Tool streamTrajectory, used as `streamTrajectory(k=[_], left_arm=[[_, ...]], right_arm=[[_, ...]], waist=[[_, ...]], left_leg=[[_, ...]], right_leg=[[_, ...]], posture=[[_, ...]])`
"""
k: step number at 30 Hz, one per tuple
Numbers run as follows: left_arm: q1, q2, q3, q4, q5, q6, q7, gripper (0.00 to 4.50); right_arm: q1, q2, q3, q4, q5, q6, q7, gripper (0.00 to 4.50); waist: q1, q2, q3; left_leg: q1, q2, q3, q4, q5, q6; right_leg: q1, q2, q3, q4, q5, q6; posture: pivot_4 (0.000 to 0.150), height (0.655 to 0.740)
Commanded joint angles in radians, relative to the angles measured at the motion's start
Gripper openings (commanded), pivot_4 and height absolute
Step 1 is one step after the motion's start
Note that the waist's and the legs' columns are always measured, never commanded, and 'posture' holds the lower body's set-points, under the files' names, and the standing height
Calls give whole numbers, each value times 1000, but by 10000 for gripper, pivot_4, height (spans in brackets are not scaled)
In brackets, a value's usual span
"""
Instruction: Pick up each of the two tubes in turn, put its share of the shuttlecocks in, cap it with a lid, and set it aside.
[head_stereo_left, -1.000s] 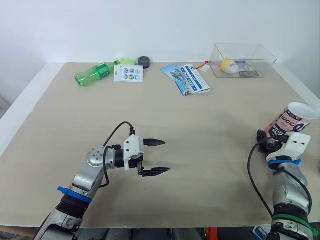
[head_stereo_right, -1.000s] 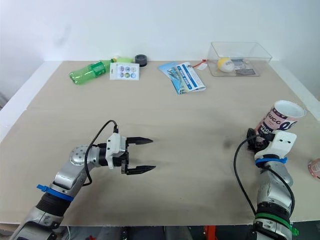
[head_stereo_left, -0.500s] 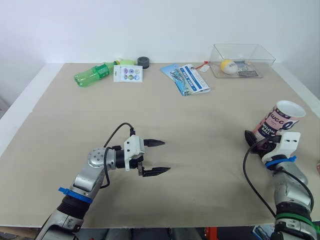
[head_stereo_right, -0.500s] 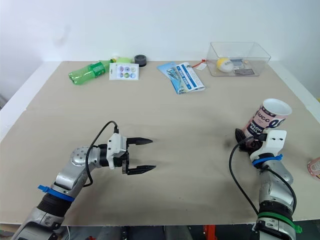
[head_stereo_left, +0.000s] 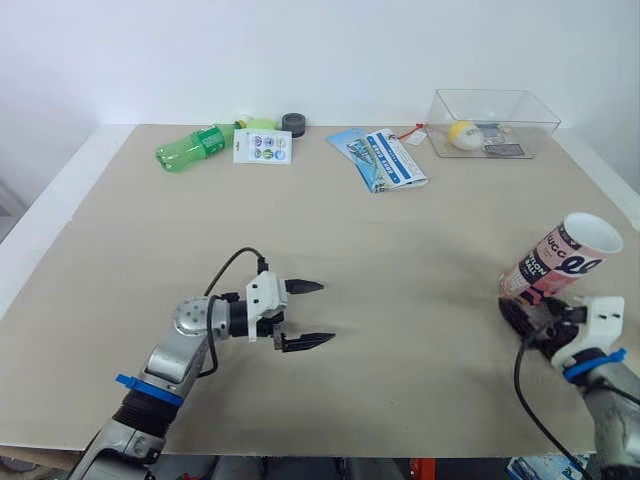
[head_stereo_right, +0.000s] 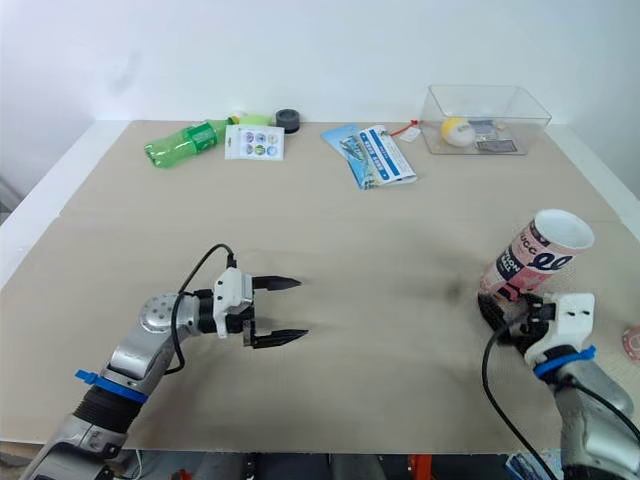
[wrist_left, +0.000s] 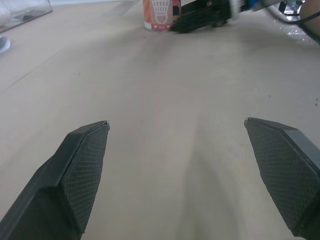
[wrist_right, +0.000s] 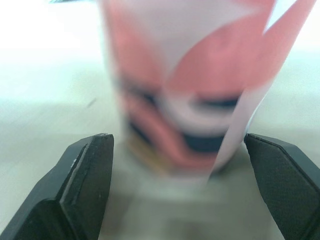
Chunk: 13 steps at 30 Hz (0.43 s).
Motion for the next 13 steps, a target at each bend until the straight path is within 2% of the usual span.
streamTrajectory(k=[1,8,13], left_arm=[[-3,8,22,-5,-2,-14,7,45000],[1,32,32,25,9,-4,18,45000],[21,52,61,11,11,-9,53,45000]], right_arm=[[52,-4,-36,-108,57,-7,59,44625],[129,-93,68,-204,100,-136,450,44625],[4,-98,207,-211,99,-131,542,44625]], waist=[[0,0,0],[-6,0,0],[-6,-1,1]], left_leg=[[0,0,0,0,0,0],[1,0,2,0,0,0],[1,1,1,1,0,0]], right_leg=[[0,0,0,0,0,0],[0,0,1,0,1,0],[0,0,0,0,1,-1]], posture=[[1500,7400],[1500,7400],[1500,7400]])
